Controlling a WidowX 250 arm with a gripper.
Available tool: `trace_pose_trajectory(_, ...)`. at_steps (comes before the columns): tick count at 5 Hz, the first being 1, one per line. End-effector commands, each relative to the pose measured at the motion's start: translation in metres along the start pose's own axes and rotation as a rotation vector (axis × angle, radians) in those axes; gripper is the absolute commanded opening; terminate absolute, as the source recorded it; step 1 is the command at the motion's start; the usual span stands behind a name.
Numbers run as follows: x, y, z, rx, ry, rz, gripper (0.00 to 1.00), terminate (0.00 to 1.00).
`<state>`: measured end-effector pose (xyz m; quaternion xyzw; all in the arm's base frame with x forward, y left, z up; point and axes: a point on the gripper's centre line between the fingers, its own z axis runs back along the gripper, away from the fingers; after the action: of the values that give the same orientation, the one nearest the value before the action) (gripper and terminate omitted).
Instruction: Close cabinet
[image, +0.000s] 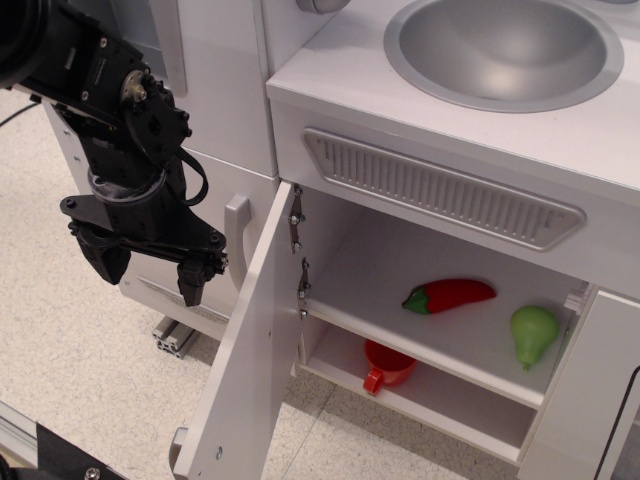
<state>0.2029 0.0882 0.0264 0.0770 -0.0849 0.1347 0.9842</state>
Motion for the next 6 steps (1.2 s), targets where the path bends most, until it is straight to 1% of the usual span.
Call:
trace_pose_trajectory(1, 0.0, 0.0, 0.0, 0.0, 0.0, 0.0, 1.0, 0.0)
trace_pose_trajectory(2, -0.011, -0.004, 0.009, -0.044, 0.006, -0.01, 1.0, 0.0)
trace_pose_trajectory(3, -0.016, -0.02, 0.021, -0.117, 0.034, -0.019, 1.0, 0.0)
trace_pose_trajectory(4, -0.026, -0.044, 0.029, -0.227, 0.069, -0.029, 1.0, 0.0)
trace_pose_trajectory(5, -0.038, -0.069, 0.011, -0.23, 0.107, -0.049, 1.0, 0.0)
trace_pose_trajectory(6, -0.044, -0.09, -0.011, -0.229, 0.122, -0.035, 1.0, 0.0)
